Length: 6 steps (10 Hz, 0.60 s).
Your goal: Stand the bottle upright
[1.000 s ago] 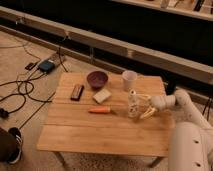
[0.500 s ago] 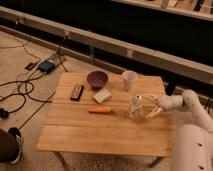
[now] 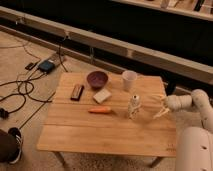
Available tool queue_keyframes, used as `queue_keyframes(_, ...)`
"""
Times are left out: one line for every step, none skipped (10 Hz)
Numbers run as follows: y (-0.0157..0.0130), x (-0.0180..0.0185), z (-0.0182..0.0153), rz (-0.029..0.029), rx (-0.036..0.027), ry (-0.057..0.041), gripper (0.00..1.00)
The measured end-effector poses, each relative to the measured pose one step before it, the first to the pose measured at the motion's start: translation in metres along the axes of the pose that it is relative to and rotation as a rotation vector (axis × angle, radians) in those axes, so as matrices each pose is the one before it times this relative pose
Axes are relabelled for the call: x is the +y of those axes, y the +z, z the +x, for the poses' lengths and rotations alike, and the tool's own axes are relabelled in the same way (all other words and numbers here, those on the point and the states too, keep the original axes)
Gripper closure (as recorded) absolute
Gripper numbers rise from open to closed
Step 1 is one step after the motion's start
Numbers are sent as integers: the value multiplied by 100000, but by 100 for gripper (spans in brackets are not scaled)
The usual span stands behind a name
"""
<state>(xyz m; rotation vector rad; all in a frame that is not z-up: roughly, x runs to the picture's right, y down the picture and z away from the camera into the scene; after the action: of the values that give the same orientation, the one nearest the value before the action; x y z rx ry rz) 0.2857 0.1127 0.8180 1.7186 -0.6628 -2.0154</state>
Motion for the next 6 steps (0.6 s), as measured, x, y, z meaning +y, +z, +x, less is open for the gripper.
queue_keyframes(23, 20, 19, 10, 48, -30, 20)
queue_keyframes(166, 75, 13, 277, 27, -25, 20)
queue_keyframes(57, 37, 20, 86, 9, -44, 20)
queue_keyframes(-27, -19, -14, -44, 3, 26, 20)
queue_keyframes(-72, -31, -6, -129, 3, 7, 20)
queue_keyframes(0, 9, 12, -1, -7, -24, 20)
